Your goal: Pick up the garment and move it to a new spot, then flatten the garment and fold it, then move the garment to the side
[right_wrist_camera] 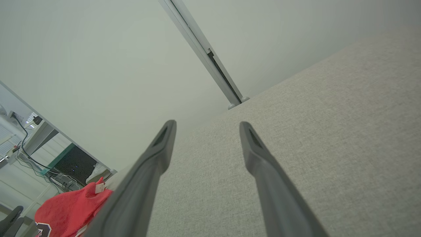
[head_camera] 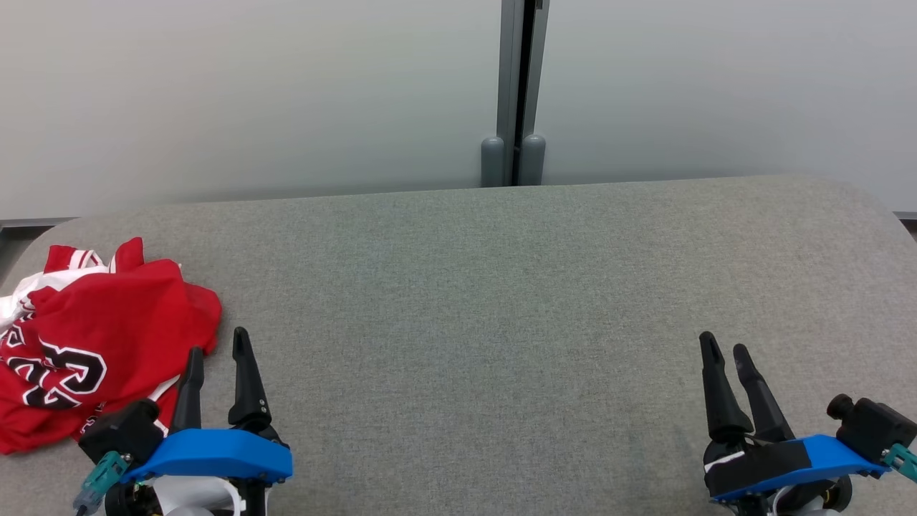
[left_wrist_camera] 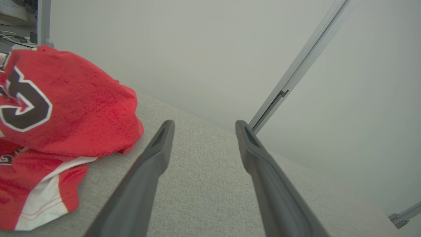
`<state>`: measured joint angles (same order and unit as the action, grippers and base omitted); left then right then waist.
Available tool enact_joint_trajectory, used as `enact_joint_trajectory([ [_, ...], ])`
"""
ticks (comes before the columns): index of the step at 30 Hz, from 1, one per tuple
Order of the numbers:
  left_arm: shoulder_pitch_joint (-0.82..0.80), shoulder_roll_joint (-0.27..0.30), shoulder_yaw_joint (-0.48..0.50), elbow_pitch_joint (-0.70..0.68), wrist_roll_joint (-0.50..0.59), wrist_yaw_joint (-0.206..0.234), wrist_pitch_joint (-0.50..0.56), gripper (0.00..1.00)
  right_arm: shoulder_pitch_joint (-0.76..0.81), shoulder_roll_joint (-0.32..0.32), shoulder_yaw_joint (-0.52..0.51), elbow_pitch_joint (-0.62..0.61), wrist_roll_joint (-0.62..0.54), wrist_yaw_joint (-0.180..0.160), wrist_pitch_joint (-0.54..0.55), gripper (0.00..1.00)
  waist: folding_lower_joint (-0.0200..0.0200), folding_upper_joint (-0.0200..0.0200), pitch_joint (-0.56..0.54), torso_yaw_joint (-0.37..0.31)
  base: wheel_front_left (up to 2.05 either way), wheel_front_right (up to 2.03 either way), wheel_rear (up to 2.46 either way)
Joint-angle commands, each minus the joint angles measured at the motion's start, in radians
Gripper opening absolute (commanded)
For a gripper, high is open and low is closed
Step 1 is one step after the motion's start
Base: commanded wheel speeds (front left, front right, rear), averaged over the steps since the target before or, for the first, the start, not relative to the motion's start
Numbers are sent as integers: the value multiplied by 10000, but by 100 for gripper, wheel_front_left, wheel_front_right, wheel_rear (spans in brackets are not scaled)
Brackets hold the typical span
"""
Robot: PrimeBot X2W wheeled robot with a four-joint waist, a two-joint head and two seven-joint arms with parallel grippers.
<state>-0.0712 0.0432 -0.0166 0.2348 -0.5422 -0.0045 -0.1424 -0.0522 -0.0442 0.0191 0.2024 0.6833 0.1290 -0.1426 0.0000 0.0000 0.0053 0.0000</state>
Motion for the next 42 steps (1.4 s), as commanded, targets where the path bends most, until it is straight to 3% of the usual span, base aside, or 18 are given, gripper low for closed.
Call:
enact_joint_trajectory([
  [1,-254,70,-53,-26,314,62,-100,100,46,-69,20,-134,-312,18,-97,100,0,0,4,-3,0,0,0],
  [42,-346,82,-274,922,3605,410,-991,100,157,-85,283,194,-3895,25,-982,100,0,0,-90,18,0,0,0],
])
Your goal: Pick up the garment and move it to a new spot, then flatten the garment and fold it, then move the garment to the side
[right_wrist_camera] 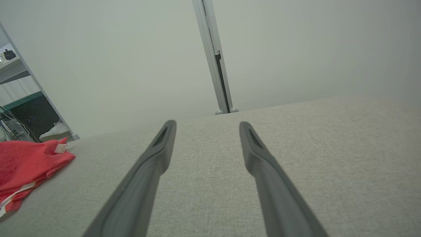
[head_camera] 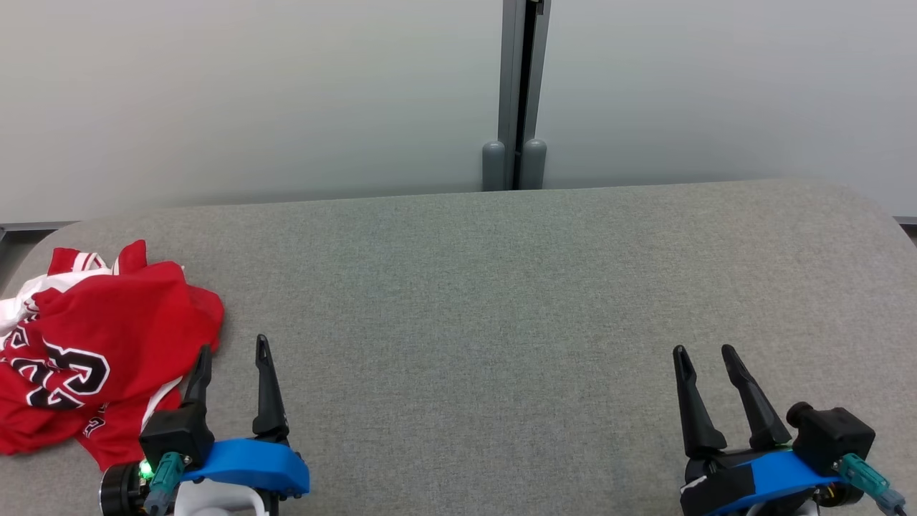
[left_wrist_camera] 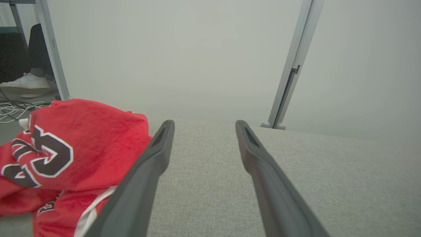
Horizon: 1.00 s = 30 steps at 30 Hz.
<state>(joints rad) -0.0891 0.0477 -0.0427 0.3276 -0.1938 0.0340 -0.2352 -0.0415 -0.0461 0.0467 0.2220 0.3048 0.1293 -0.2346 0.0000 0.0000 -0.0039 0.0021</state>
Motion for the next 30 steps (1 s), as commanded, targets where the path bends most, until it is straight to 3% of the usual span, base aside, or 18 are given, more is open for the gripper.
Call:
enact_joint_trajectory([
  [1,-173,38,-19,20,177,23,-70,100,48,-67,9,12,-167,22,-86,100,0,0,4,-5,0,0,0],
  [15,-185,40,-77,375,1022,75,-326,100,6,-71,55,186,-1108,22,-344,100,0,0,-35,-35,0,0,0],
  [30,-335,66,-105,882,772,68,-315,100,50,-68,37,372,-1004,16,-315,100,0,0,-43,-11,0,0,0],
])
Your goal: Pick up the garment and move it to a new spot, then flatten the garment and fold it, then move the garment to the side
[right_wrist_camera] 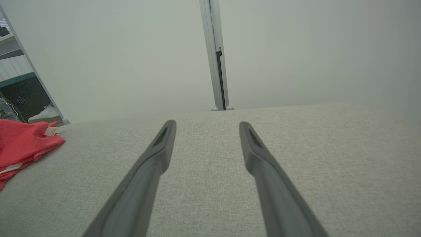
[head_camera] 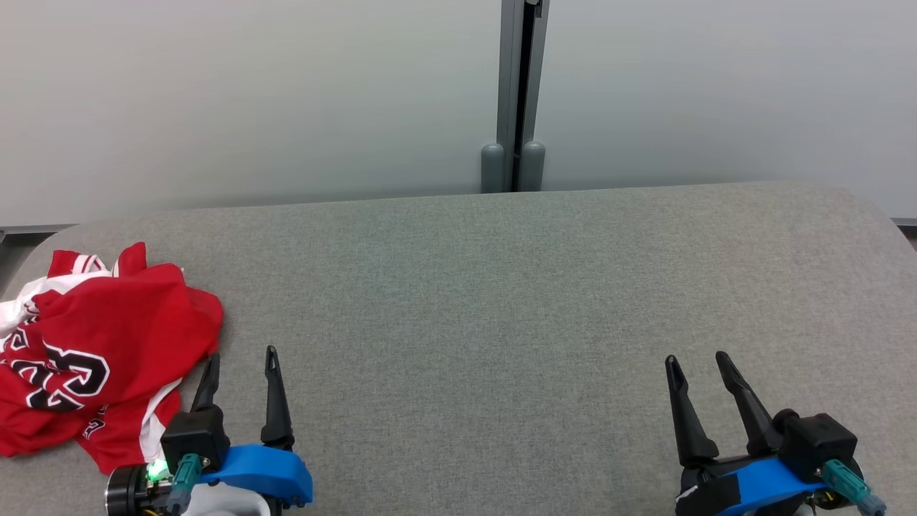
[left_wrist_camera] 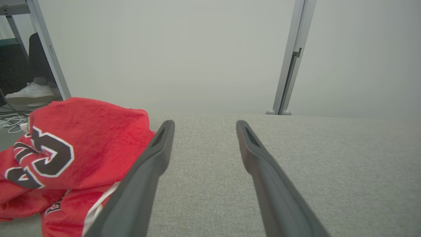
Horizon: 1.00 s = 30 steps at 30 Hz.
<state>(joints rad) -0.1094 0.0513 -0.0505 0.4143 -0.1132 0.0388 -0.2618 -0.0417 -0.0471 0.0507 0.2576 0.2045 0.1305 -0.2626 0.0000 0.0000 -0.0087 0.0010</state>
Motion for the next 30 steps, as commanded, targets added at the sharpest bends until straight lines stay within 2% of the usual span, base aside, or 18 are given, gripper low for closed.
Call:
enact_joint_trajectory([
  [1,-134,32,-32,25,-41,30,-49,100,51,-58,-2,27,-10,4,-35,100,0,0,10,-1,0,0,0],
  [15,-191,130,-73,25,-66,138,-49,100,70,-57,-33,94,-58,4,-32,100,0,0,51,284,0,0,0],
  [30,-63,386,101,-337,-147,351,-41,100,98,-57,20,39,26,4,-21,100,0,0,128,1582,0,0,0],
])
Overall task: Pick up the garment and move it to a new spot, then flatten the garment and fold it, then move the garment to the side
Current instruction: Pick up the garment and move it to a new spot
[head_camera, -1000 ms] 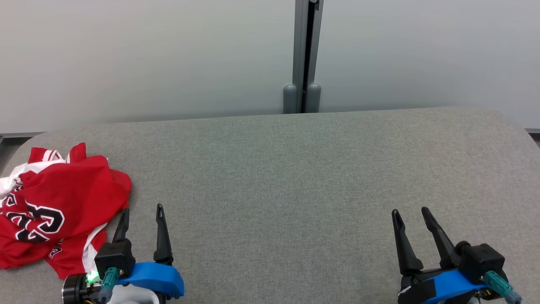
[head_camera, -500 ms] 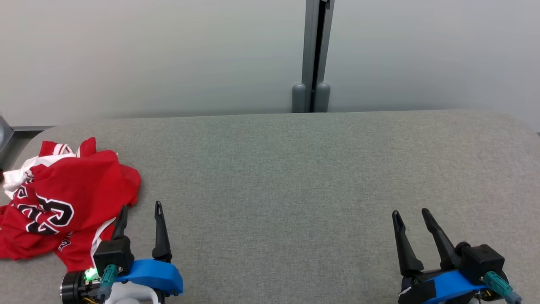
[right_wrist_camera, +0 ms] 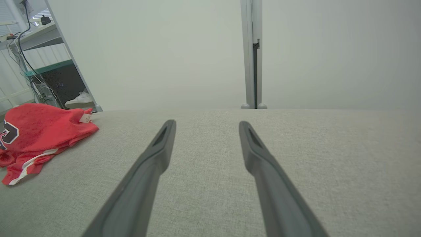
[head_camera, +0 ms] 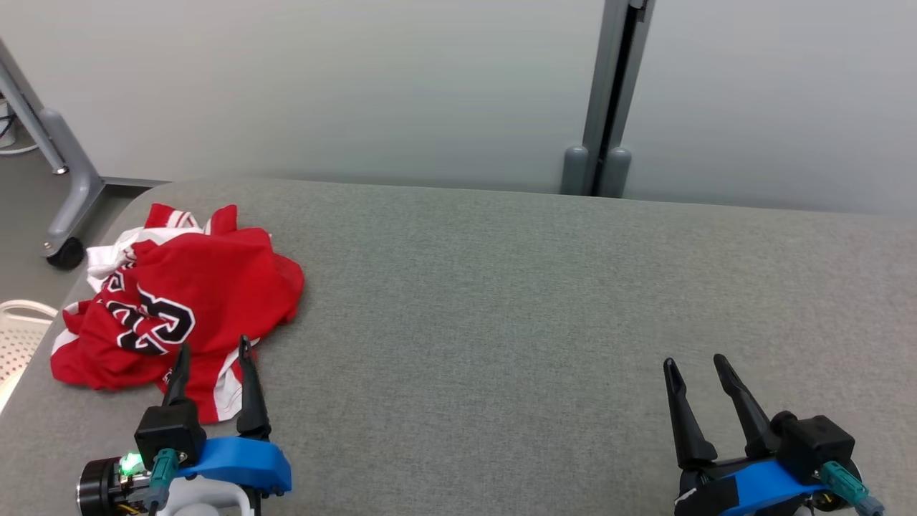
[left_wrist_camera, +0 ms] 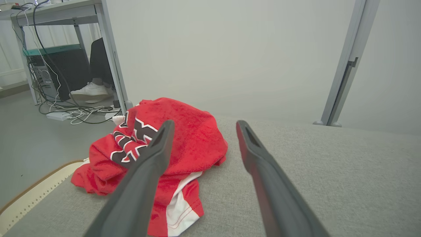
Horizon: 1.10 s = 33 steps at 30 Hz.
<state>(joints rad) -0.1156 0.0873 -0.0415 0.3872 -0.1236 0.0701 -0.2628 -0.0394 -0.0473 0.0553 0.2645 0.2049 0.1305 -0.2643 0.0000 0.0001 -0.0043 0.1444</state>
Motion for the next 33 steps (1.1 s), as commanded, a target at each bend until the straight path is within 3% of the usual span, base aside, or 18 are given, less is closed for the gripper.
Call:
enact_joint_trajectory([
  [1,36,19,14,-116,-40,80,-31,100,67,-54,-11,-20,19,4,-4,100,0,-1,83,238,0,0,0],
  [19,274,280,121,-387,-209,278,-19,100,77,-54,40,-5,18,4,-4,100,0,-1,151,2238,0,0,0],
  [33,421,355,276,-518,-407,409,-27,100,-47,-55,85,28,-196,4,-4,100,0,-1,321,3042,0,0,0],
])
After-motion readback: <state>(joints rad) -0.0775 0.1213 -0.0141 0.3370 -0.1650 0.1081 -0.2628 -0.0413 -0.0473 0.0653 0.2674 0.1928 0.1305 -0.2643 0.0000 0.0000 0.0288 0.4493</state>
